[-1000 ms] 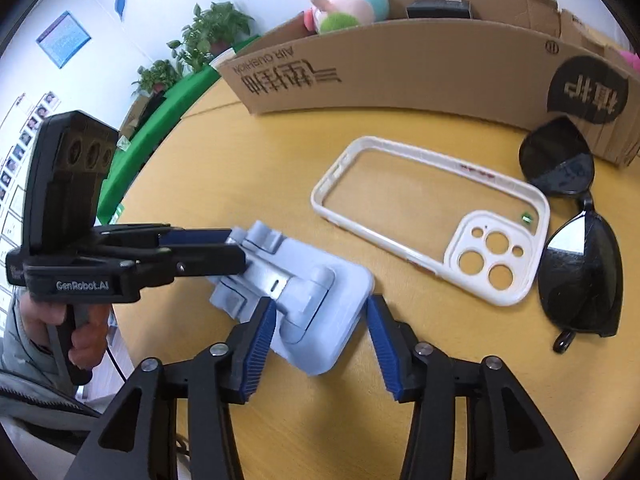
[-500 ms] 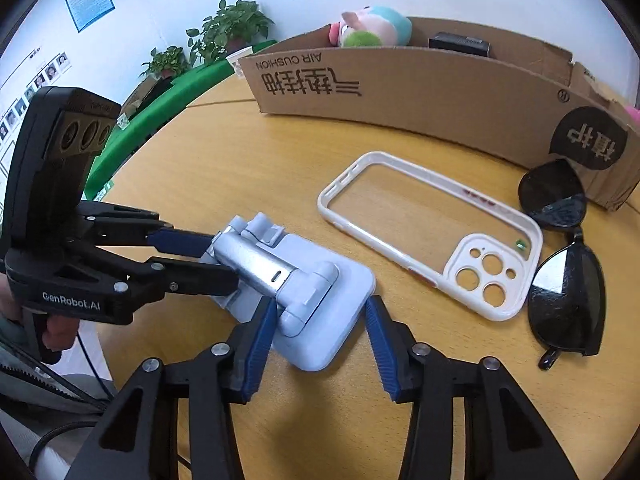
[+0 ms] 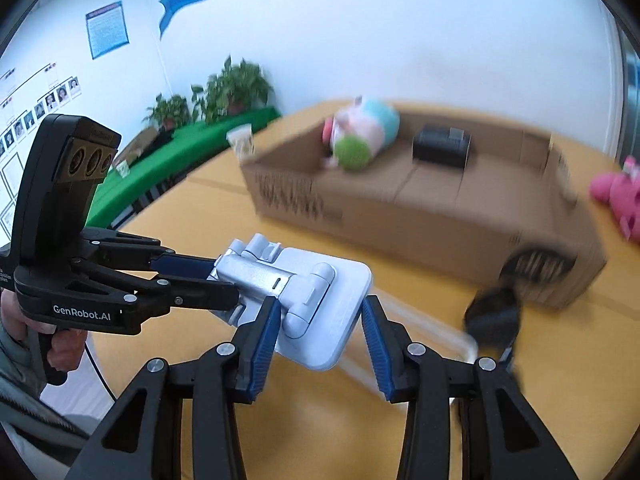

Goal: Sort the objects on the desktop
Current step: 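Lift the phone stand with both grippers and carry it over the box, then lower the phone stand into the box and open both grippers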

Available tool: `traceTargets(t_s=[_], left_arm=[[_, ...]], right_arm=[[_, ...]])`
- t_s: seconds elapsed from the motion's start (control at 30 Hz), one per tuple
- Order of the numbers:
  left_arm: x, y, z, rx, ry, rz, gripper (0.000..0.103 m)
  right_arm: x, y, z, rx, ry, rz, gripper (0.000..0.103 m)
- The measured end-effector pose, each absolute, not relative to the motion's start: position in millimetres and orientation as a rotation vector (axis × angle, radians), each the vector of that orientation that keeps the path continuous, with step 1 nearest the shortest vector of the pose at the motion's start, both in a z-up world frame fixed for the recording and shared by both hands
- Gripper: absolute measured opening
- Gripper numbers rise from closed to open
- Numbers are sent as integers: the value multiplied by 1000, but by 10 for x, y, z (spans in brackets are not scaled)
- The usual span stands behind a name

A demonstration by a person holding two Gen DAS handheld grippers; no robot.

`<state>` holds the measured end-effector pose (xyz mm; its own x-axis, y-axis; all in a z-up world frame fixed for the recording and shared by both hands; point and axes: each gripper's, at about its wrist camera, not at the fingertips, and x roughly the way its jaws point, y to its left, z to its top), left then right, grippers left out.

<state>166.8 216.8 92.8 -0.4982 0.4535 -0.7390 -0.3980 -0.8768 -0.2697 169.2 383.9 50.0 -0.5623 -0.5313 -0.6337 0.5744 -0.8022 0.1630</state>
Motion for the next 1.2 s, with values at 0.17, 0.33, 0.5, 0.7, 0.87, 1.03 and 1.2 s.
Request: traceTargets(t_s=[0.17,0.33,0.5,0.7,0.87,1.03,1.2], left_arm=[[1404,2150,1413,-997,-69,2445,31],[955,2154,1684,-922,-6,2494,27],[520,2121,1506,-1025,4,2455,27],[175,1899,1202,-1131,-92,2455,27],[-53,1666,996,-1219,-141,2463,27],[-246,1505,863,-1313,-140,2466,27],[-362,1424,753,-1415,-107,2458,26]], right_arm=[[1364,3793,932,766,119,-2395,41],[929,3770,1112,707,86,-2409,39],[416,3775,1087,729,-45,-2413,32],[-84,3579,811,848,-92,-2362,32],[-403,3334,454,981,-141,-2282,32],[-678,3141,204,1107,-196,-2215,32],[-868,2934,-104,1306,-235,-2119,33]])
